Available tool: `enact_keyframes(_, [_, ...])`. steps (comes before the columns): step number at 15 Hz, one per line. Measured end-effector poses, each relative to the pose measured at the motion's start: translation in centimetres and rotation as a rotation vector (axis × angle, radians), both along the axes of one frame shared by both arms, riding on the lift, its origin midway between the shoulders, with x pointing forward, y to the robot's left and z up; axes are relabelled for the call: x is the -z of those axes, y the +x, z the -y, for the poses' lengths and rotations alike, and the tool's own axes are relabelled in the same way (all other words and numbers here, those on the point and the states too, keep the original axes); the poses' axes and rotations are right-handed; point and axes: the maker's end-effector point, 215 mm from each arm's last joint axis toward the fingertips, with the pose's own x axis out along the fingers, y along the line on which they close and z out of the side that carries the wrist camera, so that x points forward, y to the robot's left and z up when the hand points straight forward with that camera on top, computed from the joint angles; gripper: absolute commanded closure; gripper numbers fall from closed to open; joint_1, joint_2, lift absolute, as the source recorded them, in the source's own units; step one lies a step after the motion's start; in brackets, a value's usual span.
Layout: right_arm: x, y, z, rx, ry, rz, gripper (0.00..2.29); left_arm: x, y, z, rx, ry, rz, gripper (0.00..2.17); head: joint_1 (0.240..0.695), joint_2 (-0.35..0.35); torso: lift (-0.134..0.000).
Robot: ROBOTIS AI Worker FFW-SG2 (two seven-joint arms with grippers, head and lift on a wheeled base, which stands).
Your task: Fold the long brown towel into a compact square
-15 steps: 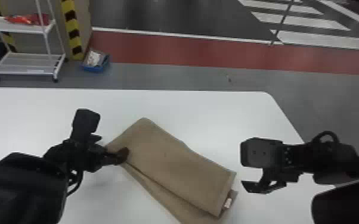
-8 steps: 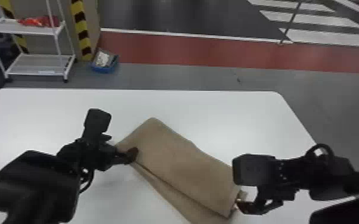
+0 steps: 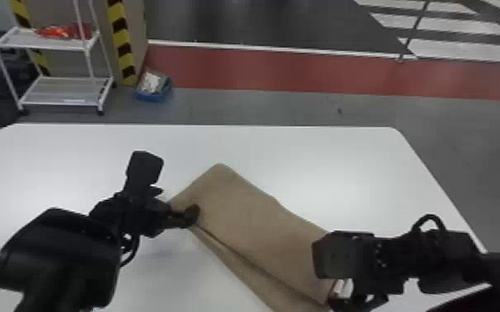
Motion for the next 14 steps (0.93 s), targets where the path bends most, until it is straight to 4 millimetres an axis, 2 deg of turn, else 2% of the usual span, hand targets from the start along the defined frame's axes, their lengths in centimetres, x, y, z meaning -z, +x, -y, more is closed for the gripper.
enact_keyframes(1, [0.3, -0.1, 0.0, -0.002, -0.004, -0.006, 0.36, 0.0, 0.0, 0.0, -0.001, 0.0, 0.001, 0.1, 0.695, -0.12, -0.124])
enact_keyframes(3, [1.1, -0.3, 0.0, -0.006, -0.016, -0.019, 0.65, -0.1, 0.1, 0.0, 0.0, 0.0, 0.002, 0.1, 0.695, -0.121, -0.124])
enact_keyframes(4, [1.4, -0.3, -0.1, -0.01, -0.019, -0.024, 0.98, -0.1, 0.1, 0.0, 0.0, 0.0, 0.004, 0.1, 0.695, -0.119, -0.124])
enact_keyframes(6, [1.7, 0.0, -0.4, -0.013, -0.019, -0.028, 1.88, -0.2, 0.2, 0.0, 0.001, 0.0, 0.005, 0.1, 0.695, -0.117, -0.124])
enact_keyframes(7, [1.7, 0.2, -0.5, -0.013, -0.013, -0.029, 2.07, -0.2, 0.2, 0.0, 0.001, 0.0, 0.005, 0.1, 0.695, -0.115, -0.124])
enact_keyframes(10, [1.0, 1.0, -0.5, -0.002, 0.015, -0.023, 2.08, -0.3, 0.2, -0.2, -0.002, -0.001, 0.006, 0.1, 0.695, -0.11, -0.124])
enact_keyframes(14, [-1.1, 2.9, 1.5, 0.046, 0.054, 0.013, 2.08, -0.2, 0.1, -0.3, -0.005, -0.003, 0.005, 0.1, 0.695, -0.13, -0.124])
